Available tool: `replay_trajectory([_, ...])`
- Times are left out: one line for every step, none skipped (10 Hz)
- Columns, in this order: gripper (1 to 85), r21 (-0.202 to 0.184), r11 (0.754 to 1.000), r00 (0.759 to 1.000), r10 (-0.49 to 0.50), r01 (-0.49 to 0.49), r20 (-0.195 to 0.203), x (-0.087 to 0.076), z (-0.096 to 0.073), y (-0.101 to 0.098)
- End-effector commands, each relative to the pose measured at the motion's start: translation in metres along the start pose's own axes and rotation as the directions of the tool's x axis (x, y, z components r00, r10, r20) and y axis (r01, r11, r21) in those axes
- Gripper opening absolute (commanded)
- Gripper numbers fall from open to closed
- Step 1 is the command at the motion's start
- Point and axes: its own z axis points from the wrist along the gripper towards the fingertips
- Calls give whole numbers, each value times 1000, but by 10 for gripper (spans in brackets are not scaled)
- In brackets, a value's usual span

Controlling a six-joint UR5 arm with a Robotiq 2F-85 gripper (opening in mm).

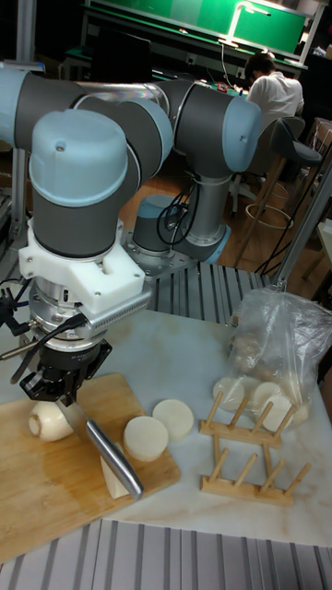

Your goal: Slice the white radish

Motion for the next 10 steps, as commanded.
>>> replay_trajectory([13,-9,1000,1000,8,-8,19,-6,-3,4])
replay_trajectory([13,-11,1000,999,10,-9,32,-9,-1,5])
replay_trajectory([13,-11,1000,999,10,-10,47,-10,2,6])
replay_trajectory([13,-7,1000,998,8,-8,55,-8,6,6])
replay_trajectory([13,-3,1000,998,4,-4,55,-5,6,4])
replay_trajectory([13,-6,1000,998,0,0,60,-6,2,2])
replay_trajectory([13,-16,1000,997,3,-2,75,-10,-5,1])
replay_trajectory([13,-13,1000,997,3,-2,83,-13,-11,-3])
replay_trajectory([13,-24,1000,994,15,-12,110,-19,-9,1])
replay_trajectory([13,-23,1000,992,13,-10,126,-23,-6,-1])
